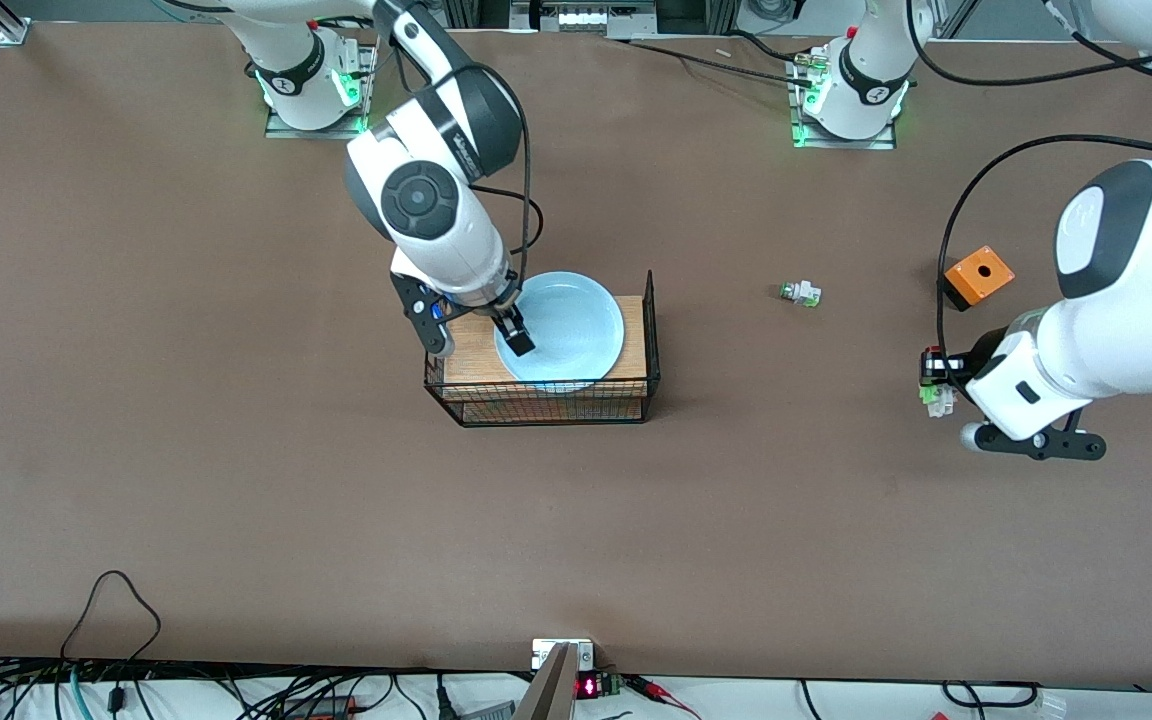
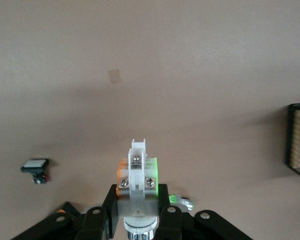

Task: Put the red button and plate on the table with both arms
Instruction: 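Lower the button to the table while the right gripper grasps the plate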

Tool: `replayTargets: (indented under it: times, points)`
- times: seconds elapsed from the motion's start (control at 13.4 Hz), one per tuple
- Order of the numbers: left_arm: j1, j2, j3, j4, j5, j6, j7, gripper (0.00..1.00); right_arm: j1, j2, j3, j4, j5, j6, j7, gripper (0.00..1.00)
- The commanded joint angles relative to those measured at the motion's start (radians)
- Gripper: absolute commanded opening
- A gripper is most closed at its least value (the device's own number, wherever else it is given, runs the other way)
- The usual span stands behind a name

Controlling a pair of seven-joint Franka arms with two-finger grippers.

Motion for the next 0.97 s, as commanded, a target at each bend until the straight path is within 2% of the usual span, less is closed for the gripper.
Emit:
replayTargets:
  times: [0.0,0.15,0.37,0.9]
  points:
    - [0.024,-0.152,0.033,-0.279,0.008,0.143,0.078,0.00,0.007,0.016,-0.008,0.032,-0.016,-0.009,-0.027,1.00]
    - [0.049,-0.163,0.033,-0.375,0.008,0.195,0.078,0.00,0.009,0.016,-0.007,0.032,-0.016,-0.009,-0.027,0.96]
    - [0.090,-0.126,0.035,-0.483,0.008,0.276,0.079,0.00,0.010,0.019,-0.007,0.029,-0.017,-0.015,-0.048,0.87]
    - [0.092,-0.095,0.042,-0.650,0.008,0.484,0.078,0.01,0.030,0.037,-0.007,0.021,-0.019,-0.056,-0.097,0.84]
